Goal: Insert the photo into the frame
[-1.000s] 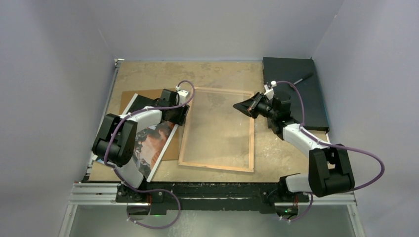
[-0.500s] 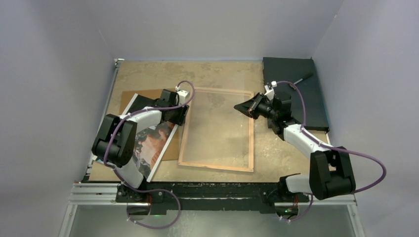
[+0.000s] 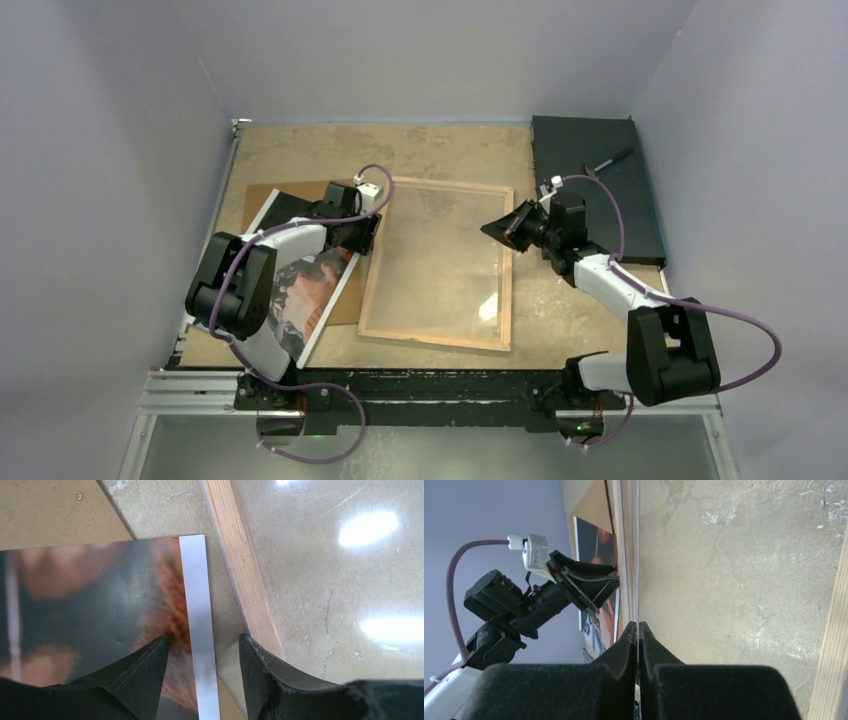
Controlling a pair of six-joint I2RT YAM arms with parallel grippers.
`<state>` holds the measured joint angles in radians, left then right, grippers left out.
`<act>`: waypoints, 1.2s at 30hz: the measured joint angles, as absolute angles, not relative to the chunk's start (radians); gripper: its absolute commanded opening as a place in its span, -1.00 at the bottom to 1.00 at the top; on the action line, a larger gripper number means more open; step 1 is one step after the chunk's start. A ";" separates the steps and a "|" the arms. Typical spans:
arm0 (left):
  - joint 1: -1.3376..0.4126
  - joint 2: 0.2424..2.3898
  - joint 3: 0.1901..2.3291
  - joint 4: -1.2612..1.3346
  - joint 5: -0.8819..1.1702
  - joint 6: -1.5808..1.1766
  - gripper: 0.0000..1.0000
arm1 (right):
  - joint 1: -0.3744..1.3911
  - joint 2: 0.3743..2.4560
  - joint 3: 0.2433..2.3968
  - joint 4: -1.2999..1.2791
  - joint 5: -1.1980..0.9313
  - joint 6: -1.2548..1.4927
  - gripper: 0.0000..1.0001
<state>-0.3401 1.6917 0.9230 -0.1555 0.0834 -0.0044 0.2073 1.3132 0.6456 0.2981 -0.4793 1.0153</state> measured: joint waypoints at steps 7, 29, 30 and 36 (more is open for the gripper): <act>-0.340 1.692 0.922 -0.154 0.084 -0.004 0.04 | 0.208 1.315 0.637 0.302 -0.469 1.009 -1.00; -0.340 1.692 0.918 -0.149 0.083 -0.003 0.04 | 0.207 1.350 0.608 0.371 -0.442 0.954 -1.00; -0.340 1.692 0.918 -0.149 0.083 -0.002 0.04 | 0.207 1.356 0.608 0.372 -0.436 0.949 -1.00; -0.340 1.692 0.918 -0.150 0.084 0.020 0.03 | 0.208 1.375 0.608 0.371 -0.408 0.920 -1.00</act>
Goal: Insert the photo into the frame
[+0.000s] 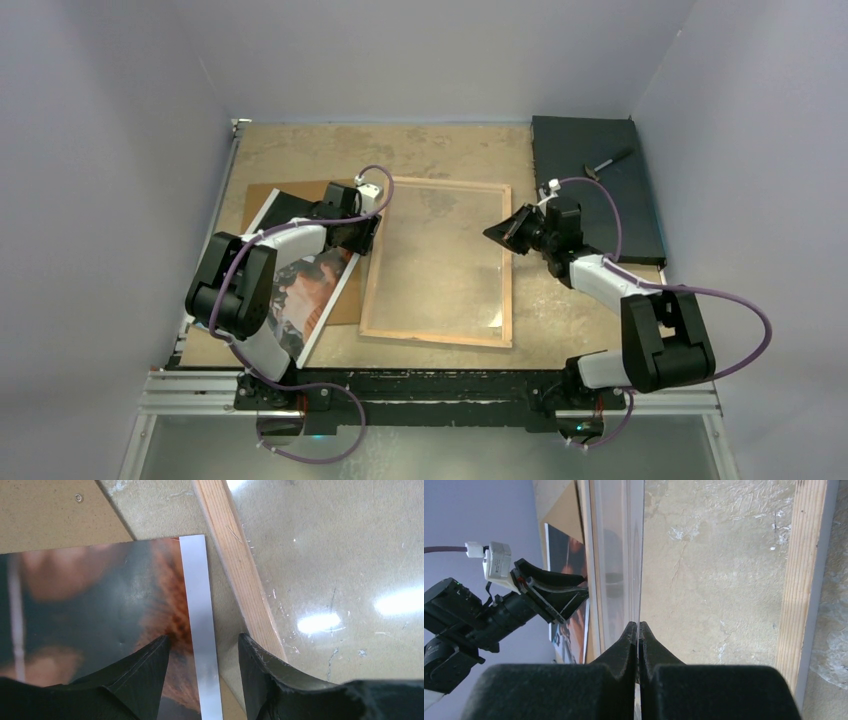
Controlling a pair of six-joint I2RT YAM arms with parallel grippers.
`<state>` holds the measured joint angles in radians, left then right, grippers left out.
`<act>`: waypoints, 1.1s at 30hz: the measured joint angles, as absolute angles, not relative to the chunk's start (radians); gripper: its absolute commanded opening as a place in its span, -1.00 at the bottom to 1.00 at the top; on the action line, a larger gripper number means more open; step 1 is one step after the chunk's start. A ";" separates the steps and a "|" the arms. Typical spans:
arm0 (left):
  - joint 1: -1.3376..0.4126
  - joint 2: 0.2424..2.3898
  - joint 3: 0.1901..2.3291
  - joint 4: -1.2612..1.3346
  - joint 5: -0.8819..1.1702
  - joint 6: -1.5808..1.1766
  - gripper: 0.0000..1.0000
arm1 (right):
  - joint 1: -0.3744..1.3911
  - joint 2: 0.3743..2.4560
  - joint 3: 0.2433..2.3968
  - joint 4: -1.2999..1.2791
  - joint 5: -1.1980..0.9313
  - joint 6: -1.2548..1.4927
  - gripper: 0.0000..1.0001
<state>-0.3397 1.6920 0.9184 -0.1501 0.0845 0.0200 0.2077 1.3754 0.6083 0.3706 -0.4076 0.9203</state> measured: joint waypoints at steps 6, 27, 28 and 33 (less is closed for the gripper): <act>-0.340 1.695 0.921 -0.150 0.088 0.022 0.03 | 0.215 1.376 0.608 0.368 -0.382 0.886 -1.00; -0.340 1.696 0.924 -0.151 0.088 0.023 0.02 | 0.299 1.414 0.661 0.311 -0.175 0.798 -1.00; -0.340 1.696 0.924 -0.151 0.088 0.023 0.02 | 0.299 1.415 0.664 0.310 -0.173 0.796 -0.99; -0.340 1.696 0.924 -0.150 0.088 0.023 0.02 | 0.301 1.420 0.669 0.309 -0.163 0.789 -0.59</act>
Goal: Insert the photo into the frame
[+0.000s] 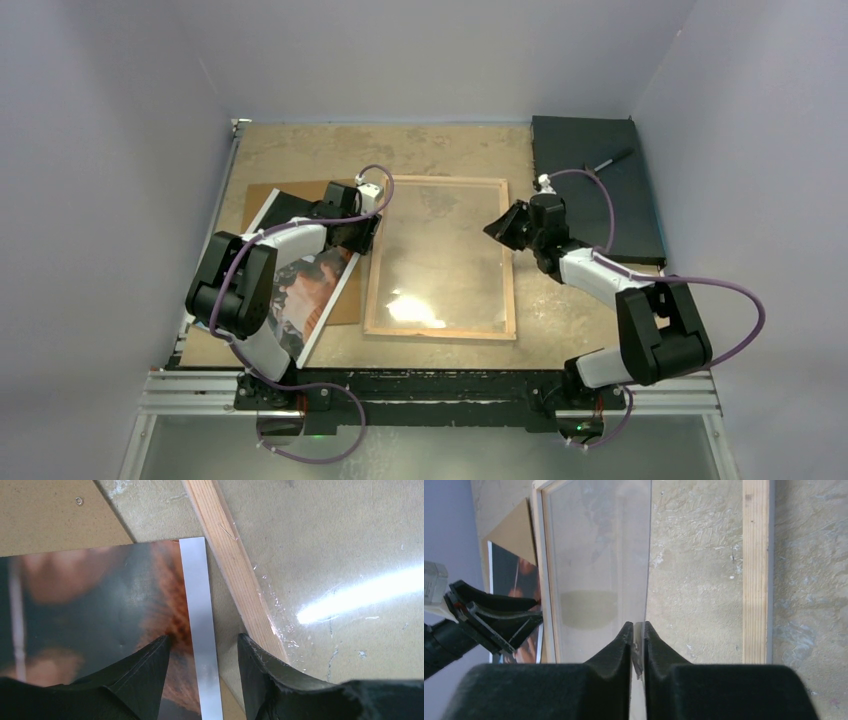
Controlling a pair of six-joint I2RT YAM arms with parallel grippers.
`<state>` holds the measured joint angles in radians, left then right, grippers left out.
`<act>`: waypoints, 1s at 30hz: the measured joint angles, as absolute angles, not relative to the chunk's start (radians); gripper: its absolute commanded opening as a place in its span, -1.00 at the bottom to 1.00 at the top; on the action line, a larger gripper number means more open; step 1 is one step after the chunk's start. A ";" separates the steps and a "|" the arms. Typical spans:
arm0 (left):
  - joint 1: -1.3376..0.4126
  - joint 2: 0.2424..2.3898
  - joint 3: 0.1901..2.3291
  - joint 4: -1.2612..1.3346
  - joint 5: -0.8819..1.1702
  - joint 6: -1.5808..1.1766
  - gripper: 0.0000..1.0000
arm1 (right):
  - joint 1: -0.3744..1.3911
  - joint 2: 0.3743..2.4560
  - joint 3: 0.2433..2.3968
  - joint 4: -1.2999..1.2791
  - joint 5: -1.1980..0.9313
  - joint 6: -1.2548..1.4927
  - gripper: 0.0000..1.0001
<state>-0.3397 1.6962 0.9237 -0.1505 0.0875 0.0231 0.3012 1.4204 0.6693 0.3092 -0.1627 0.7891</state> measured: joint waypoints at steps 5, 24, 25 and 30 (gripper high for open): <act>-0.340 1.696 0.924 -0.150 0.089 0.023 0.02 | 0.305 1.426 0.670 0.310 -0.117 0.783 0.12; -0.340 1.693 0.924 -0.152 0.091 0.023 0.02 | 0.432 1.564 0.892 0.064 0.152 0.731 0.98; -0.340 1.693 0.924 -0.152 0.091 0.023 0.02 | 0.440 1.576 0.908 0.042 0.171 0.725 0.98; -0.340 1.692 0.924 -0.155 0.093 0.023 0.02 | 0.472 1.620 0.972 -0.053 0.254 0.707 0.98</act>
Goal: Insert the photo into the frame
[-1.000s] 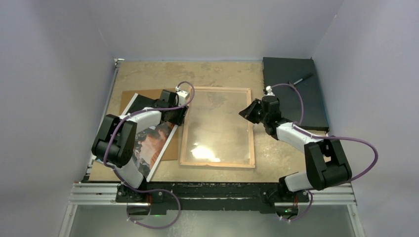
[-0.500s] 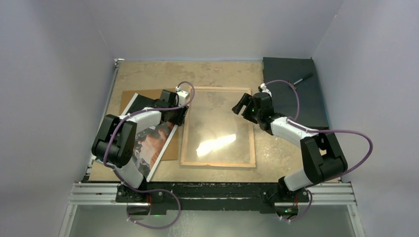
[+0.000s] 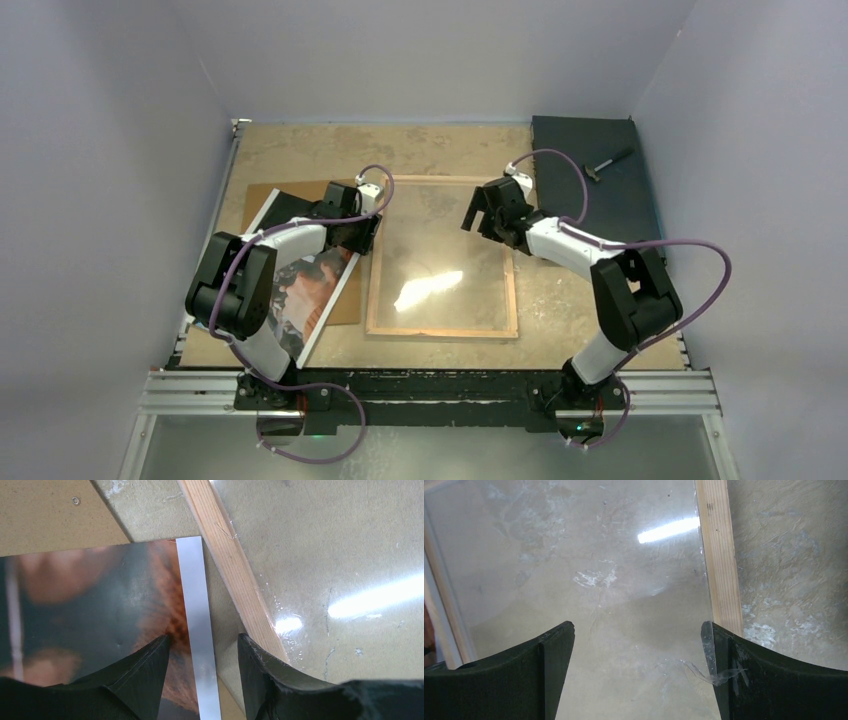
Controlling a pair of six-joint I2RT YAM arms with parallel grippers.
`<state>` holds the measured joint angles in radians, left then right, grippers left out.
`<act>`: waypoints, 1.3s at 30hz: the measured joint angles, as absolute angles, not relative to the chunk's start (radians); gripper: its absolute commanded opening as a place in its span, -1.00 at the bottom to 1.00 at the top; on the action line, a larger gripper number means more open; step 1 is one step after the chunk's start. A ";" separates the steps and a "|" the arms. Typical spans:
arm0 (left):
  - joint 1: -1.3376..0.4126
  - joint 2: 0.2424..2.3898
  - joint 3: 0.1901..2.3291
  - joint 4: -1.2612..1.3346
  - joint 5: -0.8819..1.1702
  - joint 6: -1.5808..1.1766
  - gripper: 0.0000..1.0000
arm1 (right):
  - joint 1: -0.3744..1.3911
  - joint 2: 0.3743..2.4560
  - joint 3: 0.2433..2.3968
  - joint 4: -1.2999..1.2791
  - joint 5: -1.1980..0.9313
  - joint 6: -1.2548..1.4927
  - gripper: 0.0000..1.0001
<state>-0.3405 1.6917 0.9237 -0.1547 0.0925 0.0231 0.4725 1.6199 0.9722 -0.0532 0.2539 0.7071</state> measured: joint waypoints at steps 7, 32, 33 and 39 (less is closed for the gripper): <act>-0.340 1.689 0.924 -0.159 0.093 0.023 0.01 | 0.504 1.663 1.033 -0.136 0.330 0.684 0.98; -0.340 1.688 0.924 -0.165 0.093 0.031 0.00 | 0.511 1.689 1.075 -0.197 0.330 0.583 0.98; -0.340 1.688 0.924 -0.165 0.093 0.031 0.00 | 0.511 1.692 1.075 -0.197 0.324 0.582 0.98; -0.340 1.684 0.924 -0.171 0.094 0.031 0.00 | 0.504 1.710 1.078 -0.197 0.324 0.583 0.98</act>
<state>-0.3405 1.6844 0.9237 -0.1707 0.0937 0.0311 0.5037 1.7103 1.0779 -0.1970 0.3237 0.5827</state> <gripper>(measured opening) 0.501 0.987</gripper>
